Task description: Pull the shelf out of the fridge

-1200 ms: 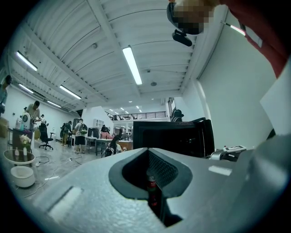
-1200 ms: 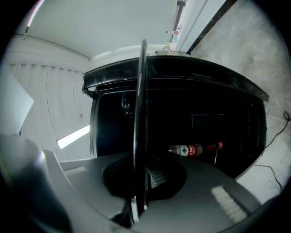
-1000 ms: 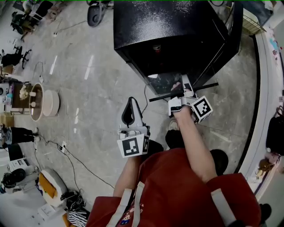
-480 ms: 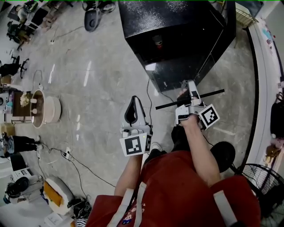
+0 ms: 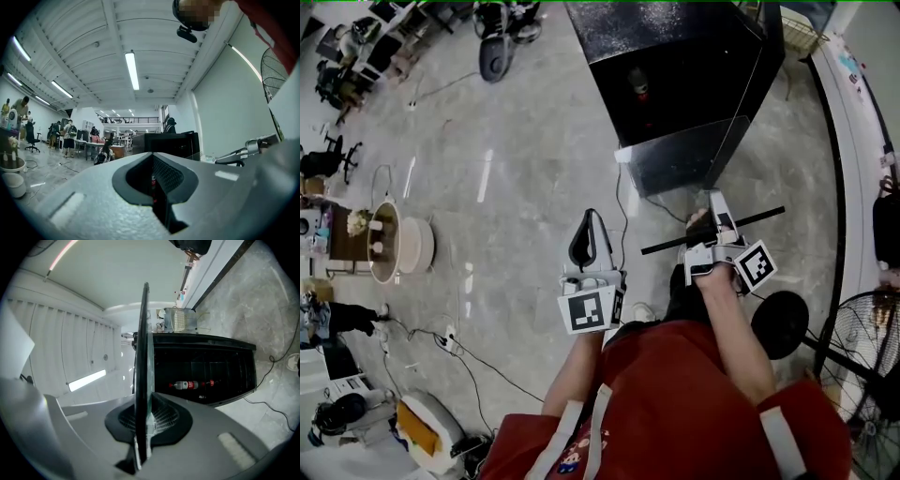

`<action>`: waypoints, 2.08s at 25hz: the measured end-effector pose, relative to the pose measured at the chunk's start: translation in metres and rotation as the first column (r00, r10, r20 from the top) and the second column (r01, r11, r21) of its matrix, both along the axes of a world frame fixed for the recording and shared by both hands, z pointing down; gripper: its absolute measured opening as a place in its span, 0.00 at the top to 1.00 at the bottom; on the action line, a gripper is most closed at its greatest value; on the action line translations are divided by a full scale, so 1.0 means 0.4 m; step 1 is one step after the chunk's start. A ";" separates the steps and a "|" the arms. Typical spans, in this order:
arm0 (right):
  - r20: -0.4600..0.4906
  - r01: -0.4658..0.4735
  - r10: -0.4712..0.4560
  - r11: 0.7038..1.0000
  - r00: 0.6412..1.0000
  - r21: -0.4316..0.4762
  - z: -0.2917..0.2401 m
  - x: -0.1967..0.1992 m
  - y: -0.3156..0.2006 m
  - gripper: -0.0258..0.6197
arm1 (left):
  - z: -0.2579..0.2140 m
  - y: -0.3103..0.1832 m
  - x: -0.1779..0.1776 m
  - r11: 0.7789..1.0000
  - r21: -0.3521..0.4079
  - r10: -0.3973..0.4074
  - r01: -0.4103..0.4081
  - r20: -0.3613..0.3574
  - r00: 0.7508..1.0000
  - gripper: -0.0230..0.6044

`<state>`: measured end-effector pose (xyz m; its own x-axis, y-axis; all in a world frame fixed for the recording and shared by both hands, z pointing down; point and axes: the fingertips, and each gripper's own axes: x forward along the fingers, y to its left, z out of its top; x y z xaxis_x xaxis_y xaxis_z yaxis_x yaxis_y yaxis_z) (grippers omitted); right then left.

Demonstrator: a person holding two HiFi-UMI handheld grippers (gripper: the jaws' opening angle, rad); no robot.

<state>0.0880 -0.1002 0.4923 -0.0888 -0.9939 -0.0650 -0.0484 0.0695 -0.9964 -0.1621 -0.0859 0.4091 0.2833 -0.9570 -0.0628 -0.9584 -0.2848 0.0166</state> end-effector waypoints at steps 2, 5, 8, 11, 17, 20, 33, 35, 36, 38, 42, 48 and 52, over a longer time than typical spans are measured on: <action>0.005 -0.003 0.003 1.000 1.000 0.002 -0.014 -0.009 0.047 0.95 | -0.005 0.026 -0.019 1.000 0.005 0.002 -0.002 -0.004 1.000 0.96; 0.009 -0.010 0.010 1.000 1.000 0.013 -0.041 -0.011 0.107 0.95 | -0.021 0.055 -0.034 1.000 0.018 0.014 -0.013 -0.004 1.000 0.96; 0.016 -0.022 0.021 0.999 1.000 0.036 -0.077 -0.010 0.151 0.95 | -0.038 0.073 -0.039 0.999 0.036 0.036 -0.036 0.010 0.999 0.96; 0.023 -0.035 0.034 0.997 0.999 0.061 -0.124 -0.010 0.185 0.94 | -0.052 0.089 -0.048 0.999 0.025 0.044 -0.044 0.011 0.999 0.96; 0.034 -0.077 0.075 0.995 0.997 0.064 -0.203 -0.004 0.269 0.94 | -0.108 0.136 -0.061 0.995 0.071 0.062 -0.066 0.053 0.997 0.96; 0.045 -0.102 0.100 0.993 0.994 0.053 -0.238 -0.005 0.302 0.95 | -0.123 0.153 -0.072 0.995 0.077 0.060 -0.066 0.081 0.995 0.96; 0.035 -0.119 0.116 0.991 0.993 0.068 -0.317 -0.019 0.294 0.95 | -0.225 0.145 -0.114 0.993 0.085 0.072 -0.077 0.065 0.995 0.96; 0.039 -0.117 0.114 0.991 0.993 0.072 -0.322 -0.020 0.285 0.94 | -0.232 0.142 -0.120 0.993 0.095 0.066 -0.071 0.055 0.996 0.96; 0.040 -0.116 0.113 0.990 0.993 0.075 -0.324 -0.022 0.283 0.95 | -0.229 0.142 -0.124 0.993 0.099 0.064 -0.069 0.054 0.997 0.96; 0.036 -0.113 0.110 0.990 0.993 0.081 -0.330 -0.027 0.278 0.94 | -0.235 0.143 -0.127 0.991 0.111 0.064 -0.069 0.051 0.997 0.96; 0.026 -0.107 0.105 0.990 0.994 0.089 -0.337 -0.035 0.276 0.94 | -0.217 0.149 -0.143 0.995 0.077 0.058 -0.062 0.051 0.997 0.96; 0.043 -0.112 0.108 0.991 0.993 0.079 -0.328 -0.034 0.281 0.94 | -0.234 0.152 -0.140 0.994 0.085 0.060 -0.063 0.037 0.998 0.96; 0.040 -0.113 0.111 0.991 0.993 0.073 -0.316 -0.033 0.284 0.94 | -0.251 0.153 -0.136 0.994 0.092 0.063 -0.065 0.024 0.998 0.96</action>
<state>0.0746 0.0134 0.3660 0.0266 -0.9896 -0.1412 -0.0244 0.1406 -0.9898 -0.2165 -0.0246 0.3088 0.3457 -0.9273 -0.1436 -0.9381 -0.3447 -0.0328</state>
